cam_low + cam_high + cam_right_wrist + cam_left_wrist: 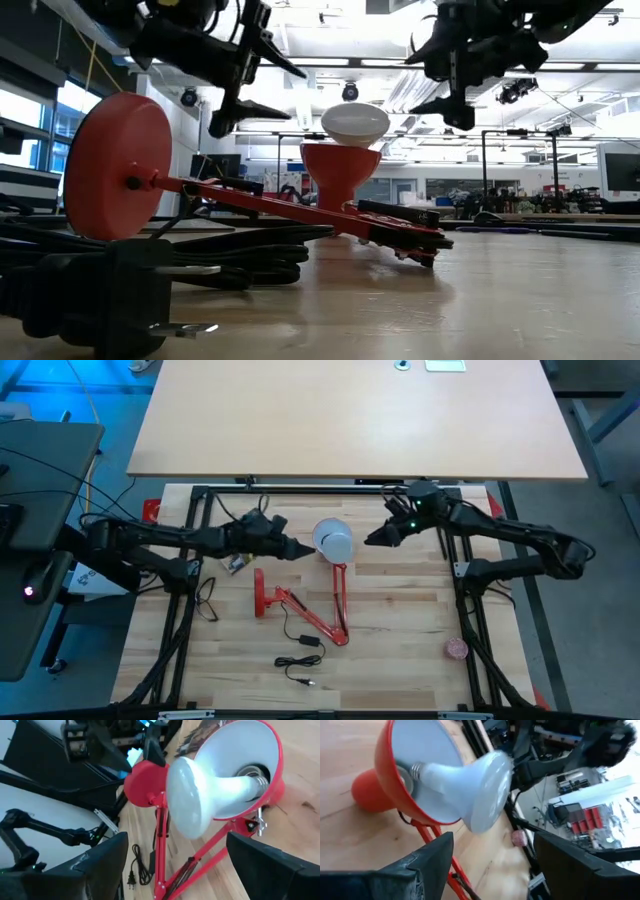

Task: Screw lightbulb
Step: Insert the lightbulb into the red lamp

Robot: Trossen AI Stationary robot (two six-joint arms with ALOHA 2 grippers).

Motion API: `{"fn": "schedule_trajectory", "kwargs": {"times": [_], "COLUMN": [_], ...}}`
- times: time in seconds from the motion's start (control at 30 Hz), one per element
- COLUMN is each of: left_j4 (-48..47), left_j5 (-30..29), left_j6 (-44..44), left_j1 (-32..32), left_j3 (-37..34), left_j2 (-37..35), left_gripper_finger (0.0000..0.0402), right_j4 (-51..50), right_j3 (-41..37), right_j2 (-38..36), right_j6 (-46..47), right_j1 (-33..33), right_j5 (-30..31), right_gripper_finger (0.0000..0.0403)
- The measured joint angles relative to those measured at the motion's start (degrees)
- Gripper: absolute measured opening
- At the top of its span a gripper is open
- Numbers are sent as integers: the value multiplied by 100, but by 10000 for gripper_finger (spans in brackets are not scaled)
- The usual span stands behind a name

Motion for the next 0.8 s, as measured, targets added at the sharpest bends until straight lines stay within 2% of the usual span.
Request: {"fn": "schedule_trajectory", "kwargs": {"times": [0.17, 0.37, 0.5, 0.8], "left_j4": [762, 1918, 2149, 2219], "left_j5": [-557, -593, -592, -626], "left_j6": [-30, -365, -544, -383], "left_j1": [-215, -327, -327, -322], "left_j3": [-2, 0, -2, -2], "left_j2": [562, 1293, 1523, 1534], "left_gripper_finger": [268, 268, 268, 266], "right_j4": [188, 544, 516, 706], "right_j3": [0, 0, 0, 0], "right_j2": [146, 321, 369, 602], "right_j6": [252, 499, 540, 584], "right_j1": [1, 1, 1, 278], "right_j5": [-30, -168, -177, -137], "right_gripper_finger": [332, 332, 332, 328]}}
